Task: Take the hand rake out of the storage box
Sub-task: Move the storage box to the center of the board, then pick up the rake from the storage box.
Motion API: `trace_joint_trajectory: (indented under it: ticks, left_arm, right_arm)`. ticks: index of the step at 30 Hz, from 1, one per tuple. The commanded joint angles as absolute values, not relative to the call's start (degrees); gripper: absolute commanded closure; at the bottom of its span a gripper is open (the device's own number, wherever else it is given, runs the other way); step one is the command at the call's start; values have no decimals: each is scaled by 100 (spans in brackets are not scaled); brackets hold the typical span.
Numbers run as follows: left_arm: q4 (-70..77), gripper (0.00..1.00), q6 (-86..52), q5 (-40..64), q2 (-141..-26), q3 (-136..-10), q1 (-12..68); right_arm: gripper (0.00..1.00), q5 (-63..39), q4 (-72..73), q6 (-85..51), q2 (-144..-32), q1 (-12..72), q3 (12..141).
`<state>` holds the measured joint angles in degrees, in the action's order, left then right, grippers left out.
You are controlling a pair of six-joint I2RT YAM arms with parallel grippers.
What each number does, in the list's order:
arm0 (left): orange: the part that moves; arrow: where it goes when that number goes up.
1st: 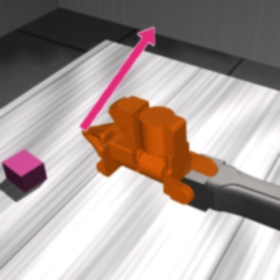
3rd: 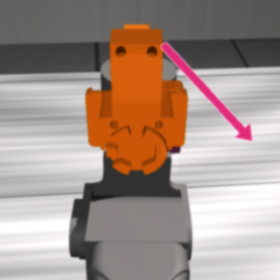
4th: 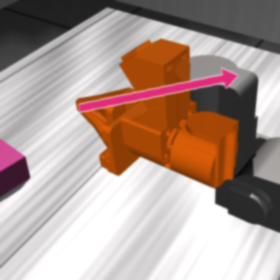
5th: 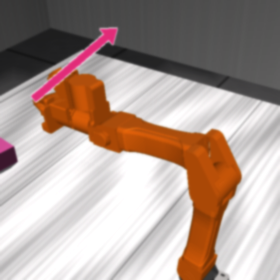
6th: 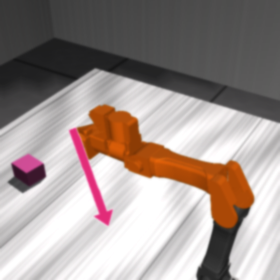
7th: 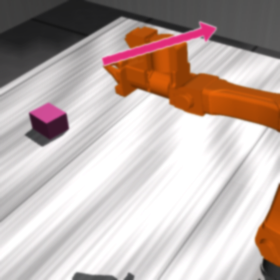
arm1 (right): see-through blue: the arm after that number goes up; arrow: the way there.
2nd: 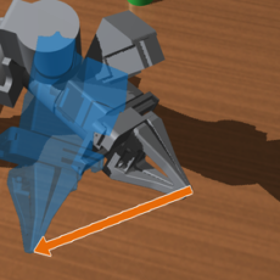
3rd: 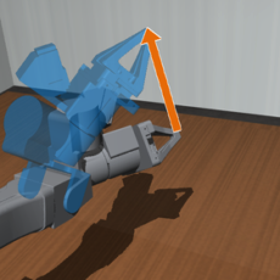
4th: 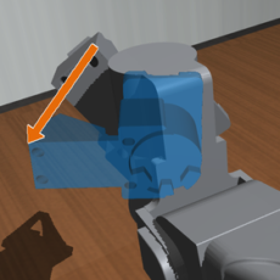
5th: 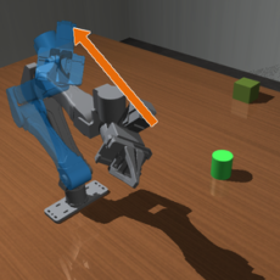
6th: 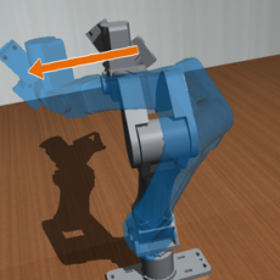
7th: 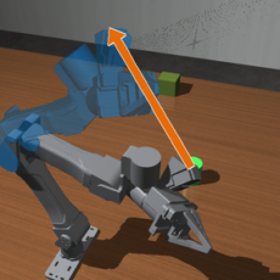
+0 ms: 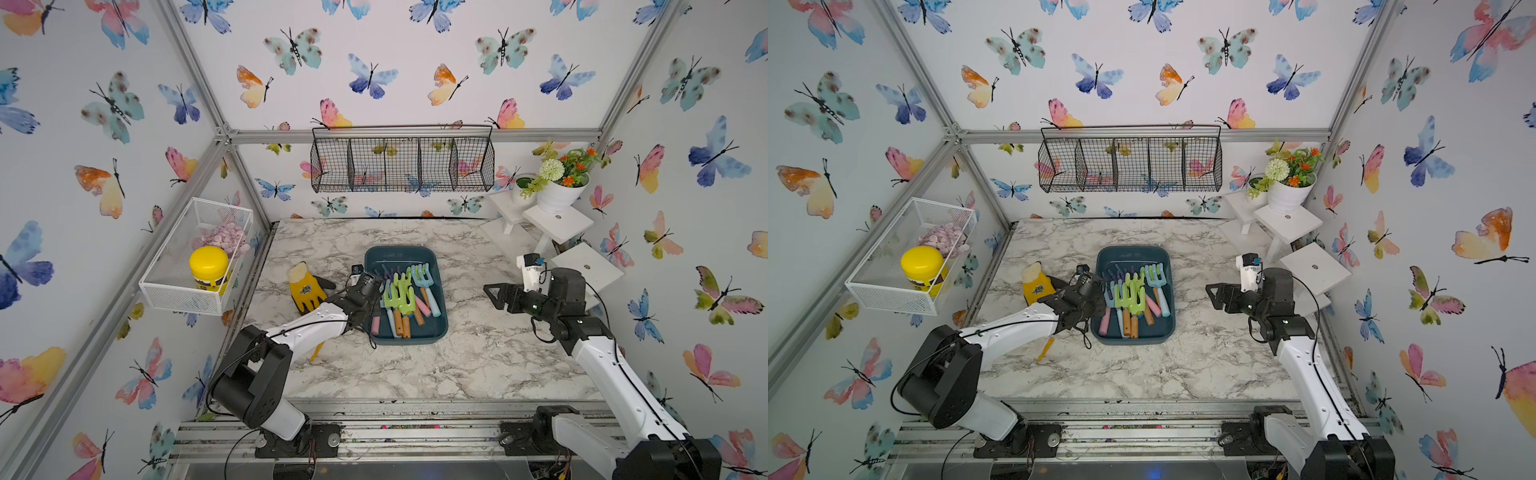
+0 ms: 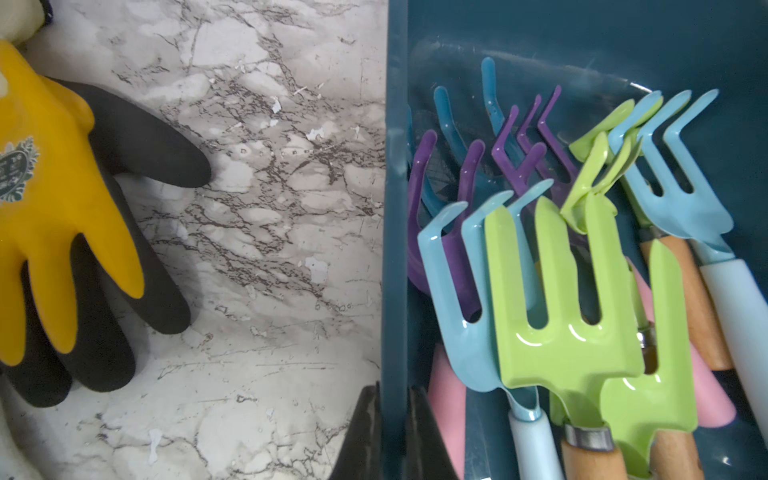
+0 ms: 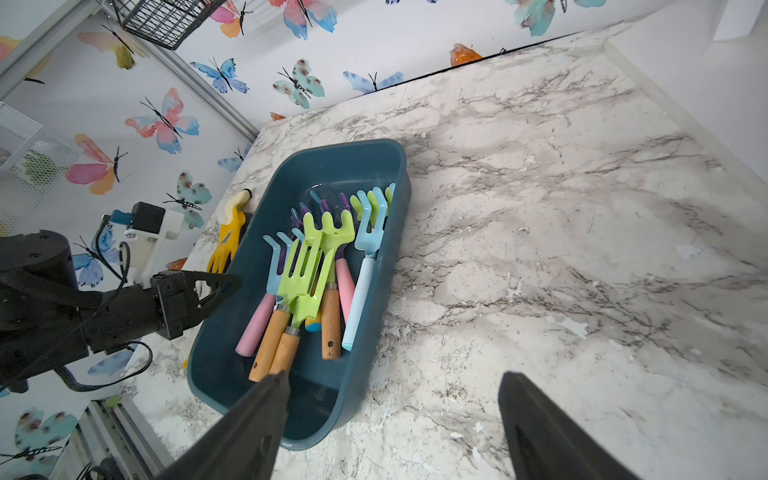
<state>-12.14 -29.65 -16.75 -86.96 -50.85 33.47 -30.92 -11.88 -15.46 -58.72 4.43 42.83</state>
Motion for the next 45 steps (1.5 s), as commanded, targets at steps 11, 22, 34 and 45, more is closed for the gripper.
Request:
trace_joint_trajectory:
  ticks: [11, 22, 34, 45]
  left_arm:
    - [-478, 89, -2355, -1286, -8488, -4797, 3376]
    - [-259, 24, -2003, -1006, -8395, -4740, 3375]
    - [-372, 1, -2176, -1455, -6310, -3710, 3367]
    - [-642, 1, -2312, -1733, -4270, -2337, 3357]
  right_arm:
    - [16, -3569, -1446, -1611, -6064, 749, 4417]
    - [11, -2363, -1737, -1872, -6608, 1848, 4920]
    - [14, -494, -2333, -2095, -7161, 3623, 5870]
    - [15, 339, -2435, -2382, -8350, 5012, 6724]
